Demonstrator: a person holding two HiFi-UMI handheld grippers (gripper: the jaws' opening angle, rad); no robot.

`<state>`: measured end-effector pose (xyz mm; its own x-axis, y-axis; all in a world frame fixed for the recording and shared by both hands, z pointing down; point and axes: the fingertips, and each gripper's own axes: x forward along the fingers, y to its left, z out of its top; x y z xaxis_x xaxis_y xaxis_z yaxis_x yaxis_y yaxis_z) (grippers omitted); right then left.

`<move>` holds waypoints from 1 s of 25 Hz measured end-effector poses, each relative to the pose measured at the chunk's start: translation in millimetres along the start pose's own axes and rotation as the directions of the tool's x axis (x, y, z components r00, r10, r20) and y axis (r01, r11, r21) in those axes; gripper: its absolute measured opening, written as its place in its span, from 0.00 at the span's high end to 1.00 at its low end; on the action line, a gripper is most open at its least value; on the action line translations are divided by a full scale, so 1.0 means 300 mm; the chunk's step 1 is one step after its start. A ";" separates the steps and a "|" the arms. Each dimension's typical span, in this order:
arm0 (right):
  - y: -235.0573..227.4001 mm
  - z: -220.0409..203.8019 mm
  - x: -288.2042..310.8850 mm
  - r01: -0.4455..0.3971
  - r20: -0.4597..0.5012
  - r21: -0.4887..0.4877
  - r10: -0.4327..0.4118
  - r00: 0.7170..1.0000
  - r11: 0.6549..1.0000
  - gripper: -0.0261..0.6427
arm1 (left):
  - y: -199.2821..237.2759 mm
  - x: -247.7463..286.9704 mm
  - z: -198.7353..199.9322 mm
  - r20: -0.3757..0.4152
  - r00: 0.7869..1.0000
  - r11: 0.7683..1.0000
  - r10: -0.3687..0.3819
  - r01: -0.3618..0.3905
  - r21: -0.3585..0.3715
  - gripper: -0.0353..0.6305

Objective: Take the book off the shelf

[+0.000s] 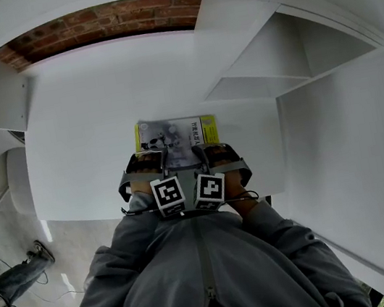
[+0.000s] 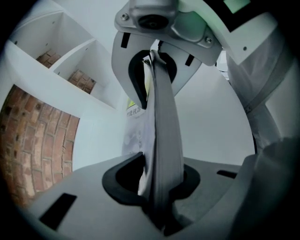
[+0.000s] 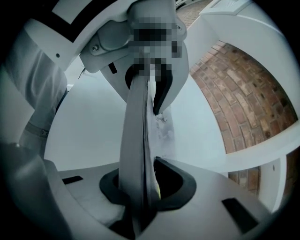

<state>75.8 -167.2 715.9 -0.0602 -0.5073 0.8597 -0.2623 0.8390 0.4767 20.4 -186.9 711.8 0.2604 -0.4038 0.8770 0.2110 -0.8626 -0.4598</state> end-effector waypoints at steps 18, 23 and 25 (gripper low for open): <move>0.145 -0.030 0.044 -0.142 -0.049 0.012 0.142 0.989 0.990 0.61 | -0.149 0.037 -0.027 -0.019 0.985 0.985 -0.174 0.173 -0.011 0.56; 0.188 -0.032 0.018 -0.157 -0.049 0.010 0.157 0.986 0.988 0.60 | -0.194 0.011 -0.029 -0.015 0.979 0.979 -0.202 0.202 -0.006 0.55; 0.208 -0.036 0.009 -0.162 -0.049 0.008 0.163 0.985 0.987 0.60 | -0.204 0.001 -0.030 -0.016 0.979 0.980 -0.201 0.201 -0.005 0.54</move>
<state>69.8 -114.1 749.8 -0.0551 -0.3539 0.9337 -0.2566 0.9087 0.3293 -0.9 -136.8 741.3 0.1979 -0.2268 0.9536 0.2547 -0.9275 -0.2735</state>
